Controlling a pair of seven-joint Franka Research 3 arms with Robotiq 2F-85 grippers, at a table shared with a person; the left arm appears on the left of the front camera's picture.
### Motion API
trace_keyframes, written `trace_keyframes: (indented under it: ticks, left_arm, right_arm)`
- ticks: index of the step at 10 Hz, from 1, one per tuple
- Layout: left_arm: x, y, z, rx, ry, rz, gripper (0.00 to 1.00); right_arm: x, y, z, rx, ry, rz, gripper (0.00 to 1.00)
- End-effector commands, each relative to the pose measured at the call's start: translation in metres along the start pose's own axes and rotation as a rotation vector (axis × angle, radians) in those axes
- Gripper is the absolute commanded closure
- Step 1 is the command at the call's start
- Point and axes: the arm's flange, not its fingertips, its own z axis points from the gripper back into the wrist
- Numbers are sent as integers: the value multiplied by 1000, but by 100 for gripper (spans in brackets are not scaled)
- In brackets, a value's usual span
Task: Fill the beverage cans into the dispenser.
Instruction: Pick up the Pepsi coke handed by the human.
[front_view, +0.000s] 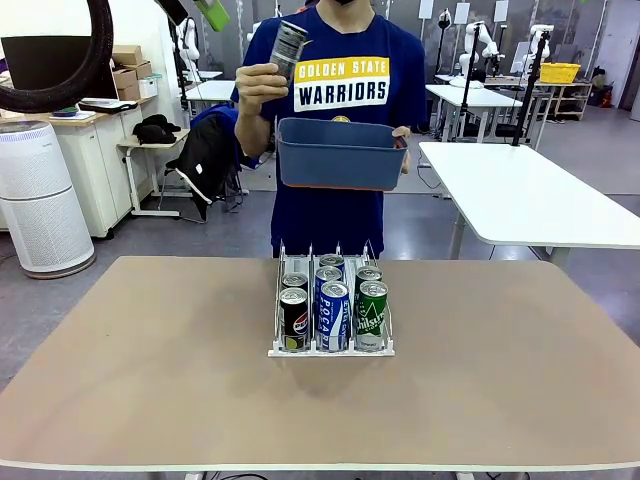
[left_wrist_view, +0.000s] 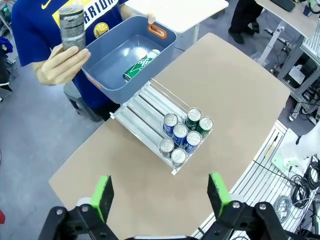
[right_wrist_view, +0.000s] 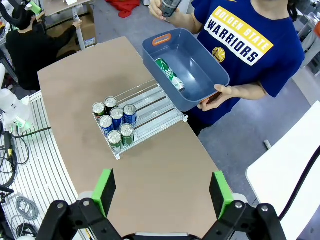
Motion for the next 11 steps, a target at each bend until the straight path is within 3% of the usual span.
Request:
trace_keyframes:
  ticks: [1, 11]
  left_arm:
    - [-7, 5, 0, -33, 6, -12, 0]
    - [0, 0, 0, 0, 0, 0, 0]
  right_arm:
    - [0, 0, 0, 1, -3, 0, 0]
    - [0, 0, 0, 1, -3, 0, 0]
